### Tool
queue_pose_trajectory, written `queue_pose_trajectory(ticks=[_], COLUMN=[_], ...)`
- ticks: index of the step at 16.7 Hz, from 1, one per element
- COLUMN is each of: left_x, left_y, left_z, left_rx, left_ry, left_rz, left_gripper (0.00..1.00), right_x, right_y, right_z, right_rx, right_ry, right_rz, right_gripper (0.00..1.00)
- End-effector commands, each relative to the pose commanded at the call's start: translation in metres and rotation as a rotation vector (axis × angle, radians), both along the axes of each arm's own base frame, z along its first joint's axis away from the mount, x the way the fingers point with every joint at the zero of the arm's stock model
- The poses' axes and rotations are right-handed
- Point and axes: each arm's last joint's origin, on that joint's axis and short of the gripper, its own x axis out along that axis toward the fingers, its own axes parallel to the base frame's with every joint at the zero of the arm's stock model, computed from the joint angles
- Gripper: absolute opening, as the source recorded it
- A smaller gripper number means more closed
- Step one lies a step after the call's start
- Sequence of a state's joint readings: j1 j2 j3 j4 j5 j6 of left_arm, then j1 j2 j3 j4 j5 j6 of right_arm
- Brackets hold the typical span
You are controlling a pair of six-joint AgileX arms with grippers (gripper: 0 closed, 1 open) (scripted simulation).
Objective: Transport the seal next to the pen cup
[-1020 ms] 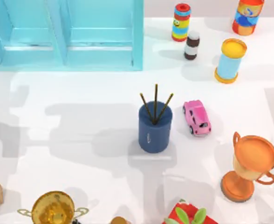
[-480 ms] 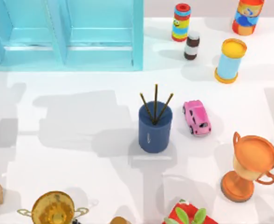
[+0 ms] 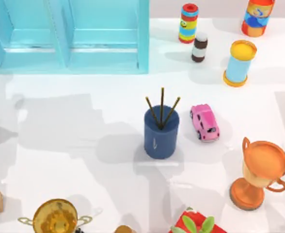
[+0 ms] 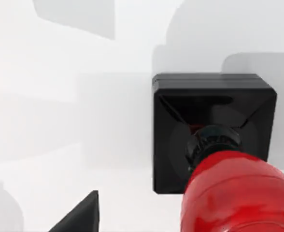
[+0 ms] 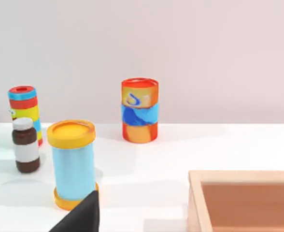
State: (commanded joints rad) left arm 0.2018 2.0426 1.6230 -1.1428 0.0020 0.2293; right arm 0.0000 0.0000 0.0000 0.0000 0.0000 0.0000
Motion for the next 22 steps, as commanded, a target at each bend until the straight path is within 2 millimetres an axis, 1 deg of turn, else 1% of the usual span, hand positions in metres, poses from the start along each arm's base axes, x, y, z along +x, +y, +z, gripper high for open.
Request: queue_pose_trajectory(ticks=[2,4,8,21,22], left_x=[-0.001,-0.004,-0.005,-0.005,-0.005], left_y=[0.0,0.0,0.0,0.0,0.0], left_z=[-0.024,-0.039,-0.042,-0.042,-0.042], left_rx=[0.0,-0.002,-0.002,-0.002,-0.002], left_ry=[0.0,0.007,0.009,0.009,0.009], left_rz=[0.0,0.0,0.0,0.0,0.0], left_gripper=[1.0,1.0,1.0,0.02,0.0], right_x=[0.0,0.0,0.0,0.0,0.0], right_y=[0.0,0.0,0.0,0.0,0.0], right_z=[0.0,0.0,0.0,0.0,0.0], right_rx=[0.0,0.0,0.0,0.0,0.0], right_ry=[0.0,0.0,0.0,0.0,0.0], right_rz=[0.0,0.0,0.0,0.0,0.0], right_gripper=[1.0,1.0,1.0,1.0,1.0])
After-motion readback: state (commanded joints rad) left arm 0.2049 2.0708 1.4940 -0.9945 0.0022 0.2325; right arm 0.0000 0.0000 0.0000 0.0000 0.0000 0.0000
